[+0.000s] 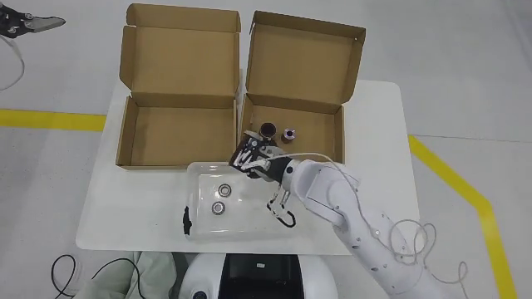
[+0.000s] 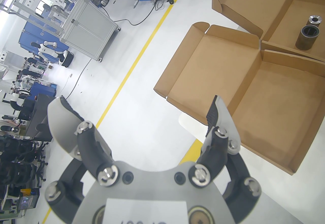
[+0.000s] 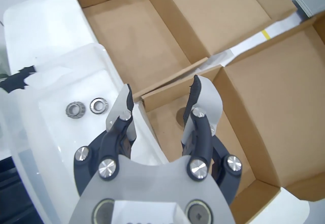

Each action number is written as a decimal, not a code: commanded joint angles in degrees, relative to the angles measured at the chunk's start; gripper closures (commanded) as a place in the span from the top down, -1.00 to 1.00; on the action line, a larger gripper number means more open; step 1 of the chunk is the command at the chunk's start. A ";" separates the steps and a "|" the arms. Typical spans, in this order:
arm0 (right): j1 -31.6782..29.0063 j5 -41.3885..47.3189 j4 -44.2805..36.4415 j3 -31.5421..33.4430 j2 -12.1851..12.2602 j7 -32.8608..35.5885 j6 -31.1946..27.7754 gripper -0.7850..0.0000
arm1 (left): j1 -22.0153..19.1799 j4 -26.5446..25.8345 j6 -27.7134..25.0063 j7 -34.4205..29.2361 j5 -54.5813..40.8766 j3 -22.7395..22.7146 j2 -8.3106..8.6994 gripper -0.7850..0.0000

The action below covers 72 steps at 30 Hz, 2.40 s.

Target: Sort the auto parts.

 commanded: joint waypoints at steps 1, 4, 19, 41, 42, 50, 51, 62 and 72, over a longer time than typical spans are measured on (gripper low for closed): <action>-0.72 -0.41 -0.21 -1.32 -0.03 -1.00 -1.00 0.03 | 0.00 0.00 0.00 0.00 0.00 0.00 0.00 1.00; -1.35 -0.37 0.59 -3.77 -0.28 -2.83 -2.13 0.11 | 0.00 0.00 0.00 0.00 0.00 0.00 0.00 1.00; -1.04 0.43 6.07 -7.05 -1.25 -7.13 -0.61 0.73 | 0.00 0.00 0.00 0.00 0.00 0.00 0.00 1.00; -1.27 0.20 6.94 -8.27 -1.34 -6.85 -2.08 0.65 | 0.00 0.00 0.00 0.00 0.00 0.00 0.00 1.00; -0.95 0.37 7.35 -8.65 -1.46 -6.69 -2.44 0.65 | 0.00 0.00 0.00 0.00 0.00 0.00 0.00 1.00; 1.19 1.86 12.02 -11.97 -2.86 -2.74 -0.99 0.56 | 0.00 0.00 0.00 0.00 0.00 0.00 0.00 1.00; 1.22 1.85 12.56 -12.23 -2.98 -2.07 -0.48 0.55 | 0.00 0.00 0.00 0.00 0.00 0.00 0.00 1.00; -0.22 -0.60 13.44 -12.58 -2.99 3.83 3.03 0.07 | 0.00 0.00 0.00 0.00 0.00 0.00 0.00 1.00; 0.28 -4.89 14.10 -13.84 -3.40 4.82 4.25 -0.07 | 0.00 0.00 0.00 0.00 0.00 0.00 0.00 1.00</action>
